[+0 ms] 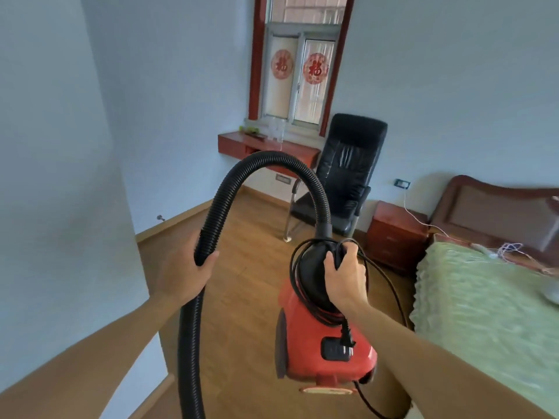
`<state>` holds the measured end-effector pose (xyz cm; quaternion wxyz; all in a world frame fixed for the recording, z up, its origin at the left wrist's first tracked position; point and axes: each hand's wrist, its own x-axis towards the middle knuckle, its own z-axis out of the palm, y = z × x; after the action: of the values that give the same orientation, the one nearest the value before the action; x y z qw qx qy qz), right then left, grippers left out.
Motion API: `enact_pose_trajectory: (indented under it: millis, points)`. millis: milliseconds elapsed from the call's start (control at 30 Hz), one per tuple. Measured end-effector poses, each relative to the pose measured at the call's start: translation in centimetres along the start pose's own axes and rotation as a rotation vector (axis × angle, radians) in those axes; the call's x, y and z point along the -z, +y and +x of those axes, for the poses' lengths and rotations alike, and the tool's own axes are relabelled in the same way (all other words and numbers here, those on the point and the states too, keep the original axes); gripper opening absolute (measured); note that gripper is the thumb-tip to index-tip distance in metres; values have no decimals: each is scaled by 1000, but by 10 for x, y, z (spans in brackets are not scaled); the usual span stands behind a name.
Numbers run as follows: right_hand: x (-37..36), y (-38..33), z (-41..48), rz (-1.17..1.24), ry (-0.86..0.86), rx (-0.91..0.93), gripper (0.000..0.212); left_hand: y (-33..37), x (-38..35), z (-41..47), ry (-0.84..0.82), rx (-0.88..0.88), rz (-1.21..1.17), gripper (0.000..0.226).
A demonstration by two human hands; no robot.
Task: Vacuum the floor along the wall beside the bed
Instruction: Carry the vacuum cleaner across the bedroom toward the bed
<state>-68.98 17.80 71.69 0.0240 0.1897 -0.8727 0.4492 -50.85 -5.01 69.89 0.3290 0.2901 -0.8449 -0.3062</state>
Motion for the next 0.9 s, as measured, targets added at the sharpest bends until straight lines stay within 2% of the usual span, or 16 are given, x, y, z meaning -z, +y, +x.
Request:
enact_pose_trajectory:
  millis: [167,333,467,667,800,900]
  points:
    - [90,30,39,-6,86,-65,26,103,-51,17,-134,-36,-115,29]
    - [189,59,68,-35,216,-122,25,190,-108,45,-148,-119,-130,36]
    - [268,83,83,-41,322,-147,33,269,-152,51,-183,-210,-89,46]
    - [373,127,82,-57,494,-239,26,372,-223,52,-317,-336,-170,61]
    - [436,160,71,-90,611,-330,27,441,-272,40,-410,-442,-210,51]
    - [479,182,57,-133,710,-381,28,490,-312,31,-463,-525,-258,53]
